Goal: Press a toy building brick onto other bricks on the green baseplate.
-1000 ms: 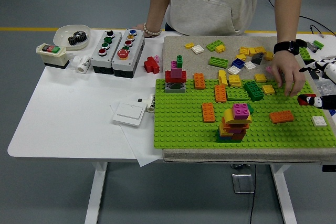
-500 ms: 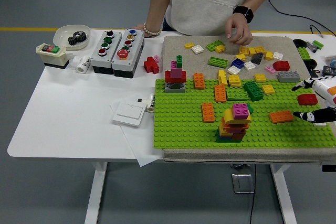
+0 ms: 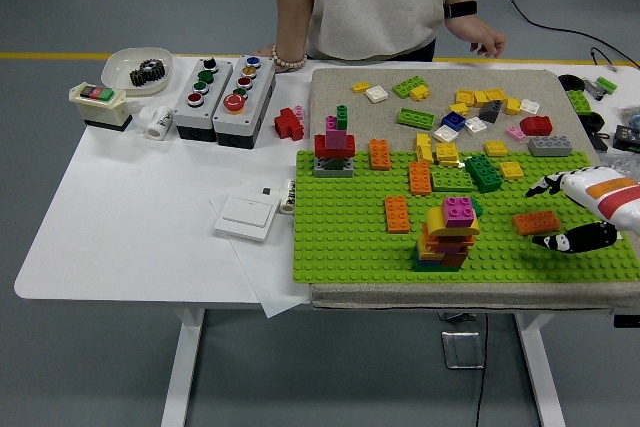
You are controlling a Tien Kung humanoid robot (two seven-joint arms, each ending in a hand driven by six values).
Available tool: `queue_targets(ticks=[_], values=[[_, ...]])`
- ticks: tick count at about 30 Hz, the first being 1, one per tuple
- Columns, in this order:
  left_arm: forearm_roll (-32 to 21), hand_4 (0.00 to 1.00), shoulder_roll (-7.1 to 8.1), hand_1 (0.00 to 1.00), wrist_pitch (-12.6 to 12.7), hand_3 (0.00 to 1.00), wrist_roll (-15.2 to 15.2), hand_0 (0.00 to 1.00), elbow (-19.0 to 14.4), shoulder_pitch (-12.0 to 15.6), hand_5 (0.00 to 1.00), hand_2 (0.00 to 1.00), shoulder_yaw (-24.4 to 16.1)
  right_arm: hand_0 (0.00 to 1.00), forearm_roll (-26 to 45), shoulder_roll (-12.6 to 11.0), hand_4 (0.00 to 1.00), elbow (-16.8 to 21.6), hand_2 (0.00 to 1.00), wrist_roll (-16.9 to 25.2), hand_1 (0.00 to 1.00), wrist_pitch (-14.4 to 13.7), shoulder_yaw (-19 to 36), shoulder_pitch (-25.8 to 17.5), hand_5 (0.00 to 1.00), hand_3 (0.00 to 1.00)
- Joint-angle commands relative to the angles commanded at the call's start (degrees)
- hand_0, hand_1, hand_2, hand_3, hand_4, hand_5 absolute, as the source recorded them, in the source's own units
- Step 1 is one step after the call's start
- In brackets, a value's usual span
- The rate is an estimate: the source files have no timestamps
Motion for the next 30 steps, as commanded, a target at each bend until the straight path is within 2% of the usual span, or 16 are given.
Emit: queue_targets(ticks=[17, 30], values=[[1.7, 0.648, -0.11, 0.774, -0.6, 0.585, 0.5, 0.789, 0.1, 1.7, 0.662, 0.744, -1.2, 0.729, -0.2, 4.0, 0.924, -6.5, 0.705, 1.5, 0.648, -2.7, -3.5, 3.4, 0.399, 0.749], [1.7, 0.647, -0.04, 0.774, -0.6, 0.585, 0.5, 0.795, 0.0, 1.6, 0.659, 0.740, -1.0, 0.727, -2.6, 5.7, 0.938, -11.9, 0.709, 2.9, 0.647, -5.4, -3.7, 4.6, 0.412, 0.766]])
